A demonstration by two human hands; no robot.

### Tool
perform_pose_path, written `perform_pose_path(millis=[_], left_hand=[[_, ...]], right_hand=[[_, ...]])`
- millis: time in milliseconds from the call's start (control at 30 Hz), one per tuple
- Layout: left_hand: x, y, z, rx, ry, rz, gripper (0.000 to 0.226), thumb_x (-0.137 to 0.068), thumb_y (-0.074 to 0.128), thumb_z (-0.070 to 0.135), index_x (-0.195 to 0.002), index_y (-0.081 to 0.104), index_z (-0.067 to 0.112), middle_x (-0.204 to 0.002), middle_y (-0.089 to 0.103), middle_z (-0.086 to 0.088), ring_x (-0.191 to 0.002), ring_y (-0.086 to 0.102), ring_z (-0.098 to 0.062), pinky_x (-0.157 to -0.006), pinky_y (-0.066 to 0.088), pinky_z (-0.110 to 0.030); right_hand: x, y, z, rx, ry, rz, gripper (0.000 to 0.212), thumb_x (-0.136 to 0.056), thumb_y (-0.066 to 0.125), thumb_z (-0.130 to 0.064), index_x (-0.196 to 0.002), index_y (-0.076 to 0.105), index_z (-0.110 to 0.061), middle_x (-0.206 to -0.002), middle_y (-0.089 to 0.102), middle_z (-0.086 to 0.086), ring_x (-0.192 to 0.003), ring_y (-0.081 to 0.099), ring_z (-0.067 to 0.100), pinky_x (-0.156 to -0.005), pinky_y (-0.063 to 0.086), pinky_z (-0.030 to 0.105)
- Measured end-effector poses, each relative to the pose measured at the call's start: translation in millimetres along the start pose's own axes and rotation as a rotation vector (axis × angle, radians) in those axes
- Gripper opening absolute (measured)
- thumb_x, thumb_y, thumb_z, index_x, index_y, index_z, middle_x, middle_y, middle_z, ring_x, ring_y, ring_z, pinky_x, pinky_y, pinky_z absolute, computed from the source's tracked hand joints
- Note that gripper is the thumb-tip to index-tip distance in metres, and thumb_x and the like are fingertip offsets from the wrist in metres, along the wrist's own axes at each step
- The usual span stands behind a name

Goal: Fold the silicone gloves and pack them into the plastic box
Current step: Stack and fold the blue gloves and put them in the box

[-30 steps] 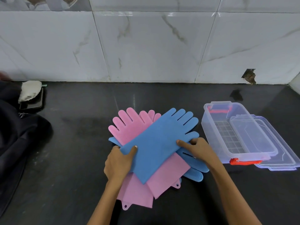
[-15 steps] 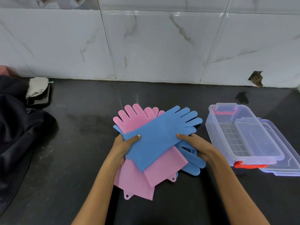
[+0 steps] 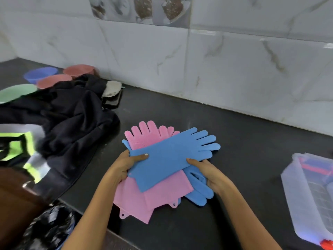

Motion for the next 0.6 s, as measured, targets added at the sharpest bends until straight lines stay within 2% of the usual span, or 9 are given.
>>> perform_pose_path(millis=[100, 233, 300, 367, 433, 533, 600], left_hand=[[0, -52, 10, -0.053, 0.028, 0.113, 0.048, -0.071, 0.082, 0.013, -0.115, 0.063, 0.006, -0.106, 0.072, -0.012, -0.091, 0.07, -0.027, -0.073, 0.057, -0.036], [5, -98, 24, -0.198, 0.132, 0.306, 0.046, -0.068, 0.085, 0.018, -0.107, 0.065, 0.003, -0.109, 0.07, -0.013, -0.089, 0.068, -0.025, -0.071, 0.056, -0.034], [9, -109, 30, -0.334, 0.197, 0.441, 0.051, -0.068, 0.085, 0.024, -0.106, 0.063, -0.003, -0.108, 0.068, -0.014, -0.093, 0.066, -0.029, -0.077, 0.055, -0.039], [16, -112, 32, -0.525, 0.209, 0.576, 0.058, -0.067, 0.083, 0.036, -0.104, 0.057, -0.001, -0.099, 0.062, -0.008, -0.09, 0.062, -0.029, -0.07, 0.048, -0.037], [25, -111, 31, -0.651, 0.19, 0.683, 0.053, -0.067, 0.08, 0.046, -0.093, 0.052, 0.009, -0.088, 0.055, -0.003, -0.083, 0.06, -0.028, -0.062, 0.042, -0.032], [32, -110, 28, -0.691, 0.17, 0.766, 0.051, -0.068, 0.078, 0.051, -0.088, 0.049, 0.013, -0.085, 0.054, -0.001, -0.076, 0.055, -0.025, -0.062, 0.042, -0.032], [36, -111, 27, -0.707, 0.166, 0.801, 0.049, -0.07, 0.076, 0.05, -0.089, 0.051, 0.013, -0.085, 0.054, -0.001, -0.076, 0.054, -0.025, -0.063, 0.043, -0.032]], right_hand=[[-17, 53, 4, 0.042, -0.01, -0.097, 0.051, -0.086, 0.069, -0.021, -0.132, 0.047, -0.018, -0.117, 0.068, 0.005, -0.103, 0.067, 0.022, -0.092, 0.054, 0.041], [-32, 100, 9, 0.154, -0.035, -0.101, 0.055, -0.086, 0.068, -0.025, -0.135, 0.044, -0.018, -0.122, 0.063, 0.002, -0.111, 0.06, 0.021, -0.101, 0.047, 0.043], [-36, 112, 12, 0.193, -0.036, -0.093, 0.054, -0.086, 0.068, -0.026, -0.133, 0.043, -0.018, -0.121, 0.062, 0.002, -0.11, 0.06, 0.021, -0.1, 0.047, 0.043], [-40, 117, 13, 0.221, -0.031, -0.083, 0.054, -0.086, 0.068, -0.026, -0.134, 0.043, -0.018, -0.121, 0.062, 0.002, -0.11, 0.06, 0.022, -0.099, 0.048, 0.044], [-42, 117, 13, 0.252, -0.026, -0.069, 0.054, -0.086, 0.068, -0.027, -0.133, 0.043, -0.018, -0.12, 0.061, 0.002, -0.108, 0.06, 0.022, -0.096, 0.049, 0.042], [-44, 119, 11, 0.27, -0.03, -0.078, 0.053, -0.086, 0.068, -0.025, -0.133, 0.044, -0.017, -0.116, 0.062, 0.0, -0.105, 0.06, 0.019, -0.087, 0.05, 0.037], [-45, 121, 9, 0.279, -0.027, -0.09, 0.053, -0.086, 0.068, -0.025, -0.132, 0.045, -0.015, -0.118, 0.062, 0.002, -0.106, 0.06, 0.021, -0.089, 0.051, 0.038]])
Point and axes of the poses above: each hand's wrist, its own x-axis away from the middle knuckle, its own y-axis out of the palm, z = x × y, the point moved 6 cm from there along -x, towards the middle knuckle
